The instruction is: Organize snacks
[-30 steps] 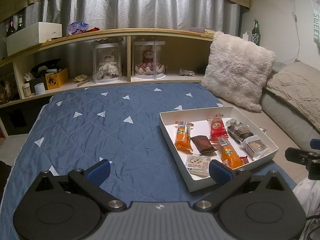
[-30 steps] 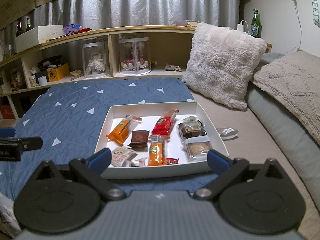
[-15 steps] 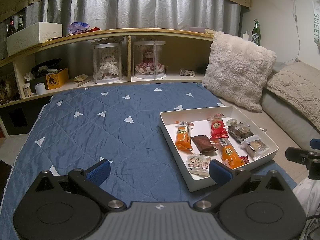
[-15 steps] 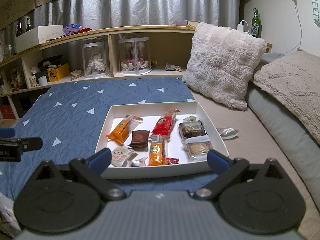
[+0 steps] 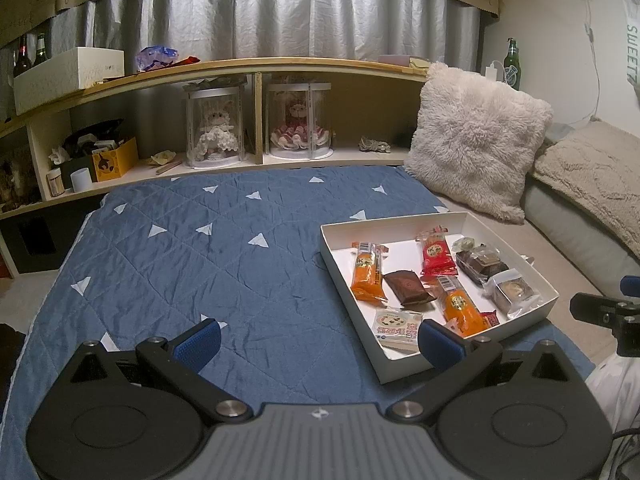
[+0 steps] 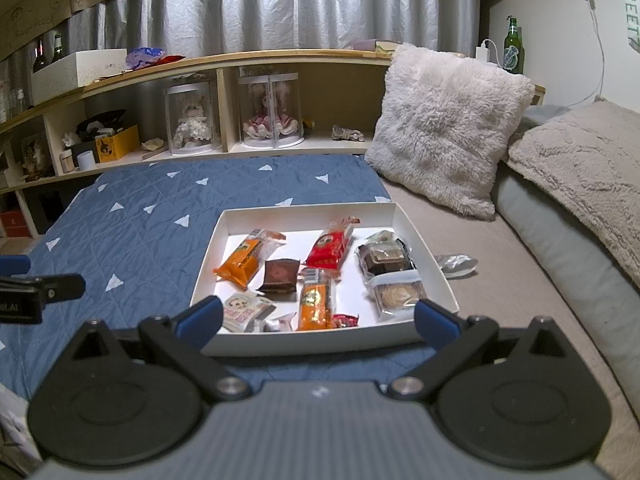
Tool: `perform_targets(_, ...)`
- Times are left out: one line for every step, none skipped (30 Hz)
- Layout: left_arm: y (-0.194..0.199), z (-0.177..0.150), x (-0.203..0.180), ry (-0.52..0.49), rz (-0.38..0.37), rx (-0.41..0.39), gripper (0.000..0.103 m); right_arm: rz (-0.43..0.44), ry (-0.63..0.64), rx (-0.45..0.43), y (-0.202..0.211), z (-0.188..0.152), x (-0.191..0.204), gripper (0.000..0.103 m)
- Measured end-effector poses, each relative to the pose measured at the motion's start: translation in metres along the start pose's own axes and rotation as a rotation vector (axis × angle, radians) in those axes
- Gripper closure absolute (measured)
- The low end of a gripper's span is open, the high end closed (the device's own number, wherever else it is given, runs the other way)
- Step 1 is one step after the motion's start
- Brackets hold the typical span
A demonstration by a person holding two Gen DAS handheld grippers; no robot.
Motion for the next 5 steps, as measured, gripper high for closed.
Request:
perform_targets(0.0001,0.0000,-0.0001,0.000,0.000,0.000,0.000,0.001,-0.001,0.000,-0.0003,0.0002,0.0002,0.001)
perform_targets(0.0000,0.0002,0.0000,0.001,0.001,0.001,0.000,0.002,-0.001,0.000,-0.0007,0.0001,0.0007,0.001)
perform_targets(0.0000,0.0001,0.0000,0.001,0.002,0.000,0.000,0.004,-0.001,0.000,-0.0011,-0.0003,0.0005,0.001)
perform_targets(0.0000,-0.0003,0.0009,0.003,0.003,0.000,0.000,0.004,0.000,-0.001,-0.0012,-0.0004,0.0009,0.001)
perform_targets(0.0001,-0.0001,0.0011,0.003,0.004,0.000,0.000,0.003,0.000,-0.001,-0.0009,-0.0002,0.0006,0.001)
Point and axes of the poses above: each gripper's, at about its wrist camera, not at the fingertips, and y roughly against the way its jaws point, x to its left, z to its top, the point moved 8 cm from there along -y, roughly the way its jaws point, and after that the axes turned 1 degree about x, right-handed, at the moved point
